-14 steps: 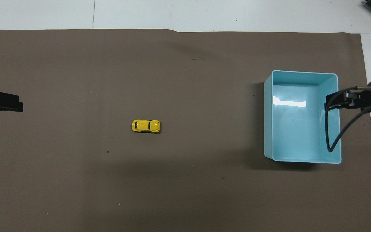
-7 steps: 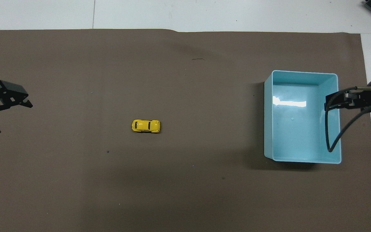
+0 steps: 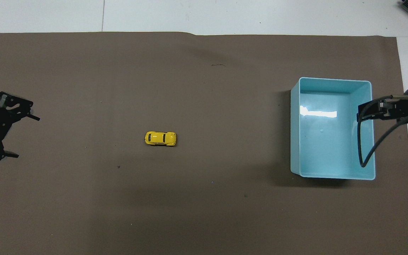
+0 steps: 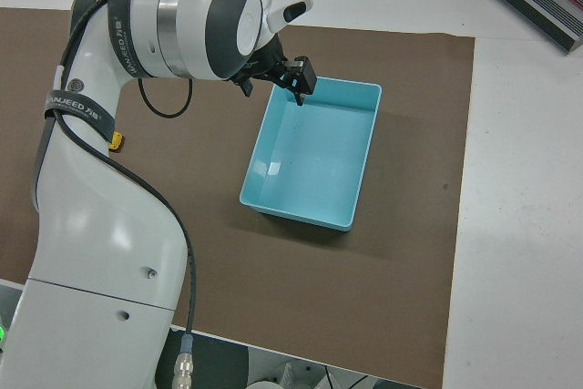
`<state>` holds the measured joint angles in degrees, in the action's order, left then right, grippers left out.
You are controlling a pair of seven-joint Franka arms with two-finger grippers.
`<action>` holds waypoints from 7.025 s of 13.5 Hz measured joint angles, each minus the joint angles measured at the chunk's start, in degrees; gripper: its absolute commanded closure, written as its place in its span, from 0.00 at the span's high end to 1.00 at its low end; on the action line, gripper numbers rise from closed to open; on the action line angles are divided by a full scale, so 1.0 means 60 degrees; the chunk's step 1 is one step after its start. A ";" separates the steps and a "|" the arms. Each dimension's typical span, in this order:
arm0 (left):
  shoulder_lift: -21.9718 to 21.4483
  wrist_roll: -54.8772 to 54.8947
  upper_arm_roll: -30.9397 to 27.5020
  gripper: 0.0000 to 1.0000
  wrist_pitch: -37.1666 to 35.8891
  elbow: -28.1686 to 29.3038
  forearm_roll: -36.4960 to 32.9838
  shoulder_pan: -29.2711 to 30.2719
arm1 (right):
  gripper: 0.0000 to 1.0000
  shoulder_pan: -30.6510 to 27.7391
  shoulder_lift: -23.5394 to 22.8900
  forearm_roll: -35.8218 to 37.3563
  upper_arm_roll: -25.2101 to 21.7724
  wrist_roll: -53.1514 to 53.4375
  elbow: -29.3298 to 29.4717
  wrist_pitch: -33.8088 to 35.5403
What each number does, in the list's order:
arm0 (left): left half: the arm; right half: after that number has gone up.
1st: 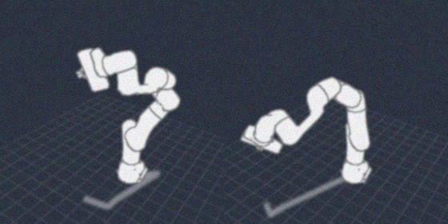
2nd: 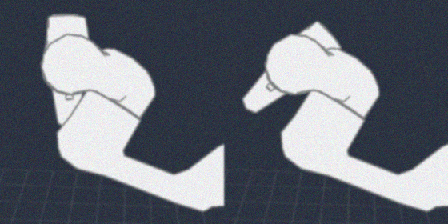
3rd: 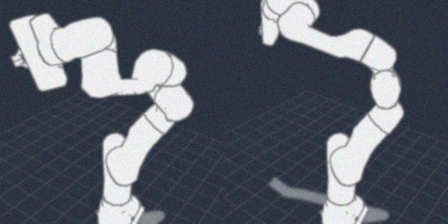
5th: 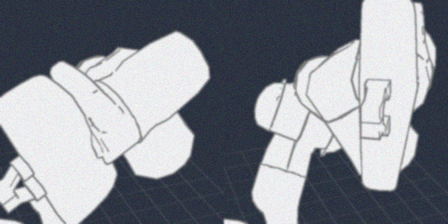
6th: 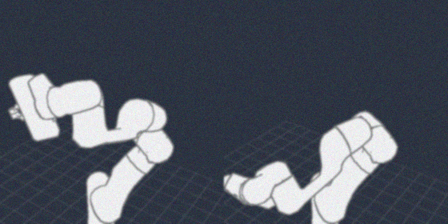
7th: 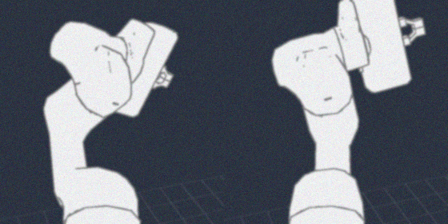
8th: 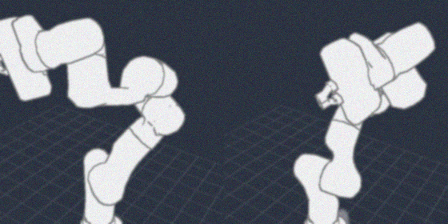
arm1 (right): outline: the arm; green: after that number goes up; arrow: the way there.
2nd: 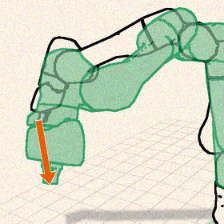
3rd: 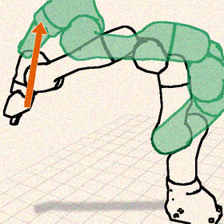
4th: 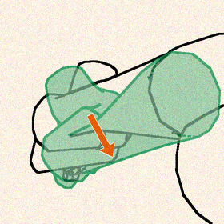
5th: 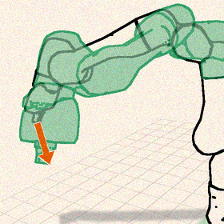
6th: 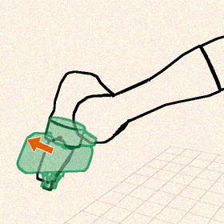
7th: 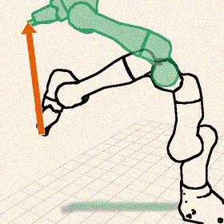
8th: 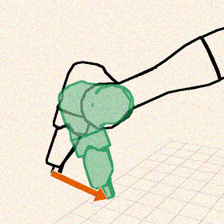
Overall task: Wind up and store yellow beetle car
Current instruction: 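Move the left gripper toward the yellow beetle car, then lower the left gripper down onto the yellow car, then press the car down with the left gripper, then drag the car back toward the robot with the left gripper, then release the car with the left gripper and lift it away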
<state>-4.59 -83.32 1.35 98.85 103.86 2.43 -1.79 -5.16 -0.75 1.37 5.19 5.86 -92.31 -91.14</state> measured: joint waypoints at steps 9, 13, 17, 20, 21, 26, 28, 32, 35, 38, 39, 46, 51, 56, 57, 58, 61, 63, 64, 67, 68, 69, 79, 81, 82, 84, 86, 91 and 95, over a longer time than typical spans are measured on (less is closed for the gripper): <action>0.1090 -0.2495 0.0213 1.00 0.2060 0.0662 0.0078 -0.1064 | 1.00 0.0000 0.0000 0.0000 0.0000 0.0000 0.0000 0.0000; 0.2212 -0.3630 0.0253 1.00 0.3384 0.0875 0.0088 -0.2125 | 1.00 0.0000 0.0000 0.0000 0.0000 0.0000 0.0000 0.0000; 0.2830 -0.4160 0.0279 1.00 0.4663 0.1377 0.0099 -0.3113 | 1.00 0.0000 0.0000 0.0000 0.0000 0.0000 0.0000 0.0000; 0.2936 -0.4366 0.0289 1.00 0.5418 0.1792 0.0109 -0.3484 | 1.00 0.0000 0.0000 0.0000 0.0000 0.0000 0.0000 0.0000; 0.2959 -0.4386 0.0288 1.00 0.5740 0.1980 0.0123 -0.3552 | 1.00 0.0000 0.0000 0.0000 0.0000 0.0000 0.0000 0.0000; 0.3328 -0.4419 0.0292 1.00 0.6304 0.2277 0.0139 -0.3791 | 1.00 0.0000 0.0000 0.0000 0.0000 0.0000 0.0000 0.0000; 0.3399 -0.4551 0.0297 1.00 0.6413 0.2276 0.0141 -0.3931 | 1.00 0.0000 0.0000 0.0000 0.0000 0.0000 0.0000 0.0000; 0.3398 -0.4780 0.0303 0.28 0.6431 0.2274 0.0144 -0.4163 | 1.00 0.0000 0.0000 0.0000 0.0000 0.0000 -0.0001 0.0000; 0.3398 -0.4797 0.0259 0.00 0.6431 0.2273 0.0146 -0.4162 | 1.00 0.0000 0.0000 0.0000 0.0000 0.0000 -0.0001 0.0000; 0.3401 -0.4808 0.0217 0.00 0.6558 0.2257 0.0256 -0.4157 | 1.00 0.0000 0.0000 0.0000 0.0000 0.0000 -0.0001 0.0000; 0.3411 -0.4813 0.0197 0.00 0.6676 0.2254 0.0483 -0.4153 | 1.00 0.0000 0.0000 0.0000 0.0000 0.0000 -0.0001 0.0000; 0.3499 -0.4861 0.0137 0.00 0.7127 0.2267 0.1126 -0.4146 | 1.00 0.0000 0.0000 0.0000 0.0000 0.0000 -0.0001 0.0000; 0.3508 -0.4871 0.0110 0.00 0.7086 0.2290 0.1209 -0.4033 | 1.00 0.0000 0.0001 0.0000 0.0000 0.0000 -0.0009 0.0000; 0.3311 -0.4651 0.0137 0.00 0.6837 0.2508 0.1307 -0.3434 | 1.00 0.0000 0.0002 0.0000 0.0000 0.0000 -0.0010 -0.0013; 0.3228 -0.4510 0.0146 0.00 0.6789 0.2613 0.1315 -0.3223 | 1.00 0.0000 0.0002 0.0000 0.0000 0.0000 -0.0010 -0.0013; 0.3142 -0.4347 0.0148 0.00 0.6763 0.2726 0.1320 -0.3023 | 1.00 0.0000 0.0002 0.0000 0.0000 0.0000 -0.0010 -0.0013; 0.2892 -0.3744 0.0150 0.00 0.6633 0.3033 0.1339 -0.2329 | 1.00 0.0000 0.0002 0.0000 0.0000 0.0000 -0.0015 -0.0013; 0.2804 -0.3511 0.0145 0.00 0.6553 0.3138 0.1340 -0.1970 | 1.00 0.0000 0.0002 0.0000 0.0000 0.0000 -0.0016 -0.0013; 0.2783 -0.3442 0.0146 0.00 0.6524 0.3161 0.1340 -0.1860 | 1.00 0.0000 0.0002 0.0000 0.0000 0.0000 -0.0017 -0.0013; 0.2772 -0.3405 0.0149 0.00 0.6503 0.3171 0.1340 -0.1794 | 1.00 0.0000 0.0002 0.0000 0.0000 0.0000 -0.0020 -0.0013; 0.2772 -0.3405 0.0149 0.15 0.6503 0.3171 0.1340 -0.1794 | 1.00 0.0000 0.0002 0.0000 0.0000 0.0000 -0.0021 -0.0013; 0.2772 -0.3405 0.0149 0.74 0.6503 0.3171 0.1340 -0.1793 | 1.00 0.0000 0.0002 0.0000 0.0000 0.0000 -0.0022 -0.0013; 0.3025 -0.3511 0.0003 1.00 0.4973 0.1128 0.1329 -0.1749 | 1.00 0.0000 0.0003 0.0000 0.0000 0.0000 -0.0025 -0.0013; 0.3046 -0.3511 -0.0021 1.00 0.4970 0.1128 0.1329 -0.1728 | 1.00 0.0000 0.0003 0.0000 0.0000 0.0000 -0.0027 -0.0013; 0.3051 -0.3511 -0.0026 1.00 0.4970 0.1128 0.1329 -0.1714 | 1.00 0.0000 0.0003 0.0000 0.0000 0.0000 -0.0028 -0.0013; 0.3051 -0.3511 -0.0025 1.00 0.4971 0.1120 0.1328 -0.1681 | 1.00 0.0000 0.0003 0.0000 0.0000 0.0000 -0.0029 -0.0013; 0.3051 -0.3510 -0.0020 1.00 0.4973 0.1083 0.1325 -0.1656 | 1.00 0.0000 0.0003 0.0019 0.0000 0.0000 -0.0028 -0.0013; 0.3051 -0.3500 -0.0020 1.00 0.4974 0.0856 0.1309 -0.1649 | 1.00 -0.0002 0.0003 0.0159 -0.0001 0.0000 -0.0022 -0.0028; 0.3043 -0.3500 -0.0055 1.00 0.4967 0.0385 0.1301 -0.1610 | 1.00 0.0003 0.0008 0.0159 0.0000 0.0007 -0.0047 -0.0112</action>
<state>13.66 -104.32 1.02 128.65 106.17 10.23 -11.45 -5.14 -0.71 2.32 5.19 5.90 -92.59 -91.82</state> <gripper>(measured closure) 0.000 0.000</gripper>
